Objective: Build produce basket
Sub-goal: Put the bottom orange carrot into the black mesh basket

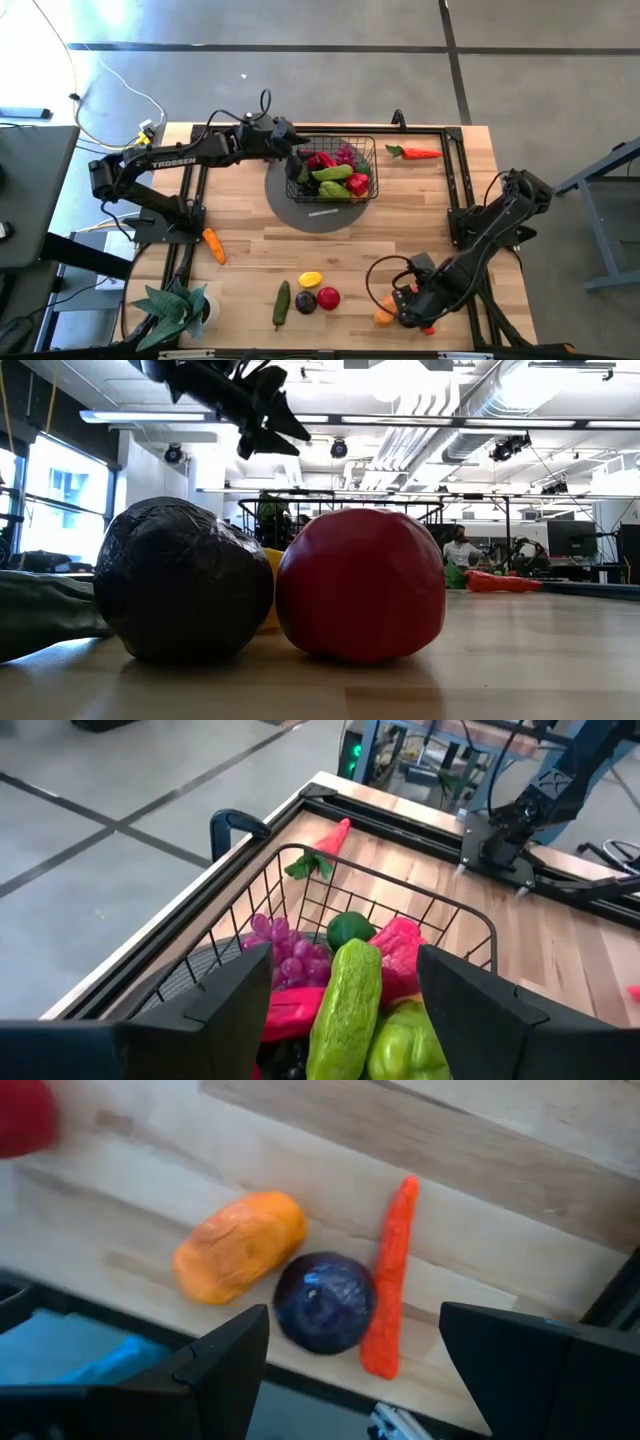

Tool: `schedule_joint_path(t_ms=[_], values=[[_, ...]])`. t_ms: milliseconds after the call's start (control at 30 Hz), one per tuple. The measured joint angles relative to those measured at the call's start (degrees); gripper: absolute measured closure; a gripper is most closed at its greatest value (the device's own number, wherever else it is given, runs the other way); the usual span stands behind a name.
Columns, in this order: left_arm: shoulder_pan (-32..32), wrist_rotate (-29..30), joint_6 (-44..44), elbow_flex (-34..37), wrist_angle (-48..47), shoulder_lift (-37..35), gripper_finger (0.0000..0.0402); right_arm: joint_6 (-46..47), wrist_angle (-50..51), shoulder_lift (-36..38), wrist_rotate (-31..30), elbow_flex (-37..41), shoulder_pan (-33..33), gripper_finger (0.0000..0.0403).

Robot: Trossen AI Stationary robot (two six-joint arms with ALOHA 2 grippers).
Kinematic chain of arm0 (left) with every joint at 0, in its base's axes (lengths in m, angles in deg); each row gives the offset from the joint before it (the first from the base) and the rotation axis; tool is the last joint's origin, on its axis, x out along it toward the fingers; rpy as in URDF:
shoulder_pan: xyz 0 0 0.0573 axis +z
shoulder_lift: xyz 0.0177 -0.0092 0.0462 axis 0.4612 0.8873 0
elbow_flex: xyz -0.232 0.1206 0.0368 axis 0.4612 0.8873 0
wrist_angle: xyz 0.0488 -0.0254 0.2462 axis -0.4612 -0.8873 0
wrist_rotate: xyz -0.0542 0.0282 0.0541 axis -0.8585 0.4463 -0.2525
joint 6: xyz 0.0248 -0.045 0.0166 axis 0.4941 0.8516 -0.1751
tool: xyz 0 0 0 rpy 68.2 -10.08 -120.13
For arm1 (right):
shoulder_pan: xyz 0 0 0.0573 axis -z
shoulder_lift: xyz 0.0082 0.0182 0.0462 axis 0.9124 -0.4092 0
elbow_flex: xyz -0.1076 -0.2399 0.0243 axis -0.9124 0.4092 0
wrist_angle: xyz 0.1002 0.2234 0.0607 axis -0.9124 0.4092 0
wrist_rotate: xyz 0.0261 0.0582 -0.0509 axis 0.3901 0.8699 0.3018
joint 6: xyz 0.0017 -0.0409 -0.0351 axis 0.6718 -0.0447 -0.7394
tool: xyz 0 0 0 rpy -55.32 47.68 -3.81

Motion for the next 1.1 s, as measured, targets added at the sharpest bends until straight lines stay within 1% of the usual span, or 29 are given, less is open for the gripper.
schedule_joint_path(t_ms=[233, 433, 600, 700, 800, 933, 1100], values=[[-1.5, 0.9, -3.4, -7.7, -10.2, 0.0, 0.0165, 2.4, -0.1, -3.6, 0.2, 0.9, 0.0, 0.0126], [-3.1, 3.7, -6.1, -13.5, -15.1, 0.0, 0.0165, 8.3, -4.8, -4.1, 0.6, 6.6, 0.0, 0.0126], [-3.8, 3.8, -6.6, -16.3, -17.6, 0.0, 0.0165, 9.5, -7.8, -4.0, 1.2, 10.1, -0.1, 0.0126], [-3.9, 3.8, -6.6, -17.5, -19.6, 0.0, 0.0165, 9.7, -10.7, -4.0, 2.5, 12.6, -0.1, 0.0127], [-4.0, 3.8, -6.9, -18.8, -22.8, 0.0, 0.0165, 10.0, -14.1, -4.0, 3.8, 15.5, -0.1, 0.0139], [-4.0, 4.4, -7.6, -19.8, -26.5, 0.0, 0.0165, 10.3, -19.3, -4.0, 4.1, 19.0, -0.1, 0.0168], [-4.1, 5.8, -7.6, -19.9, -28.1, -0.1, 0.0165, 9.8, -25.5, -4.0, 4.3, 22.9, -0.1, 0.0200]])
